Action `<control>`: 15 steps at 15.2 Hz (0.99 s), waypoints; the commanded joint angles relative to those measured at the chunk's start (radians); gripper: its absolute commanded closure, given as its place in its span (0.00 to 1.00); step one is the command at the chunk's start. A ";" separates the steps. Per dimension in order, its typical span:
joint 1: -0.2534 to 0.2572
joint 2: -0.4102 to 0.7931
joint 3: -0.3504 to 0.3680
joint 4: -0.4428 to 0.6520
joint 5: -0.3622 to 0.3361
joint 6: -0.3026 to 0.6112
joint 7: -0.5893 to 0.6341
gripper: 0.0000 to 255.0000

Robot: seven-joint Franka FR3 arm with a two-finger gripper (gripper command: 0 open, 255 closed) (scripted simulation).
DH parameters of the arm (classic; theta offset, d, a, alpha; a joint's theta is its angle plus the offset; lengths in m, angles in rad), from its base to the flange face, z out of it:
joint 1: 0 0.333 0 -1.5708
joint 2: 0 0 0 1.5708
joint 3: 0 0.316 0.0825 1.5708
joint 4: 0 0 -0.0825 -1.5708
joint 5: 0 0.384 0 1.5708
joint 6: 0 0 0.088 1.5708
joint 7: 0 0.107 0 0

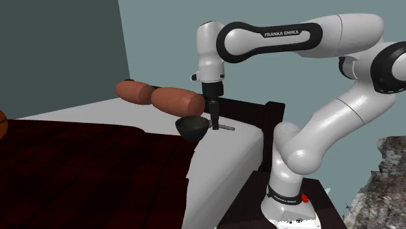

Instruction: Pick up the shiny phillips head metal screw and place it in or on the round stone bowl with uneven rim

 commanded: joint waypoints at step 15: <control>-0.180 0.102 -0.286 -0.079 -0.191 0.237 -0.189 0.00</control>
